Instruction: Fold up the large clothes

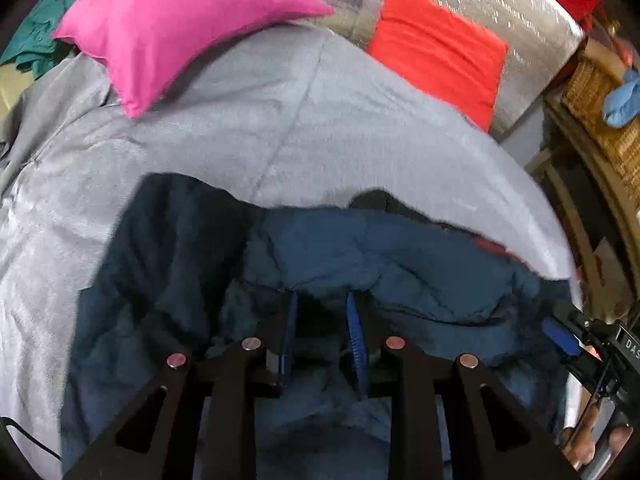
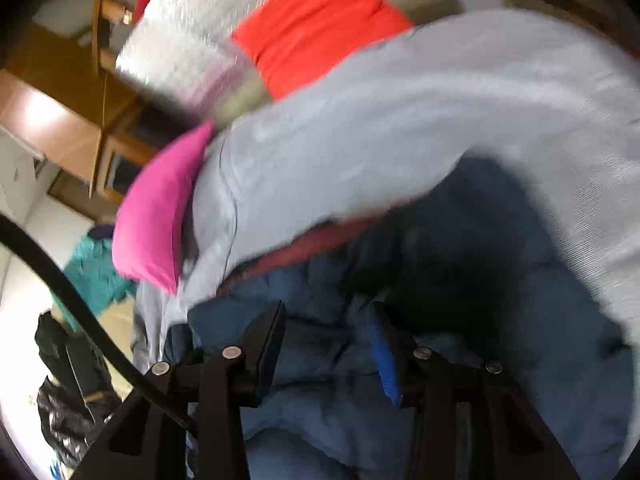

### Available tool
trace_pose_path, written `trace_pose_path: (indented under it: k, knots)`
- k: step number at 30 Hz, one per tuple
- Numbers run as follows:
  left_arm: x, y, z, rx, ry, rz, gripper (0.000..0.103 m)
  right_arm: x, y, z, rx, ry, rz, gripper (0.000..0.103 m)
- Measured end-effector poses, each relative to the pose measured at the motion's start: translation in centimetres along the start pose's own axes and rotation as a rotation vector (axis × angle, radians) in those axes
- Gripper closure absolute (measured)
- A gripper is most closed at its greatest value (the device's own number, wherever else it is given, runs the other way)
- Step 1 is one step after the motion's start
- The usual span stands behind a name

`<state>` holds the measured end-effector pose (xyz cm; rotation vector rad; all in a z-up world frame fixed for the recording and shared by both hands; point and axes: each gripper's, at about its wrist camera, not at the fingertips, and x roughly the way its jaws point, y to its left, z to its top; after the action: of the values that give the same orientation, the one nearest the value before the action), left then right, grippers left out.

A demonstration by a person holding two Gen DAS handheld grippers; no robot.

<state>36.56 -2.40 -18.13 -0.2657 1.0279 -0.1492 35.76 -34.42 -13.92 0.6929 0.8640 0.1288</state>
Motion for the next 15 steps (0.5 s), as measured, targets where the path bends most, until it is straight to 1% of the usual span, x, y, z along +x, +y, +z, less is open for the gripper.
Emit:
trace_pose_path:
  k: [1, 3, 4, 5, 6, 7, 9, 11, 13, 15]
  knots:
    - [-0.7, 0.5, 0.0, -0.009, -0.018, 0.005, 0.077, -1.1, -0.6, 0.4, 0.011, -0.03, -0.017, 0.057]
    - [-1.8, 1.6, 0.2, -0.019, -0.049, 0.044, 0.076, -2.4, -1.9, 1.0, 0.039, -0.063, -0.052, 0.057]
    - [-2.0, 2.7, 0.3, -0.028, -0.056, 0.092, 0.073, -2.5, -2.8, 1.3, 0.064, -0.072, -0.069, 0.057]
    - [-1.9, 3.4, 0.3, -0.037, -0.053, 0.12, 0.071, -2.3, -3.5, 1.5, 0.085, -0.072, -0.081, 0.057]
    - [-1.6, 4.3, 0.4, -0.051, -0.043, 0.157, 0.071, -1.7, -4.8, 1.7, 0.116, -0.064, -0.108, 0.057]
    - [-0.9, 5.7, 0.3, -0.072, -0.023, 0.178, 0.071, -1.3, -5.8, 1.7, 0.145, -0.06, -0.129, 0.057]
    - [0.0, 7.0, 0.2, -0.086, 0.006, 0.168, 0.071, 0.0, -7.1, 1.7, 0.199, -0.039, -0.119, 0.057]
    - [0.2, 7.4, 0.1, -0.077, 0.022, 0.155, 0.071, -0.3, -6.7, 1.7, 0.191, -0.047, -0.127, 0.057]
    - [-0.5, 7.3, 0.0, -0.062, 0.005, 0.155, 0.071, -1.3, -5.7, 1.6, 0.166, -0.079, -0.124, 0.055]
    - [-1.7, 7.4, 0.1, -0.062, -0.023, 0.142, 0.071, -2.3, -3.9, 1.4, 0.12, -0.117, -0.078, 0.055]
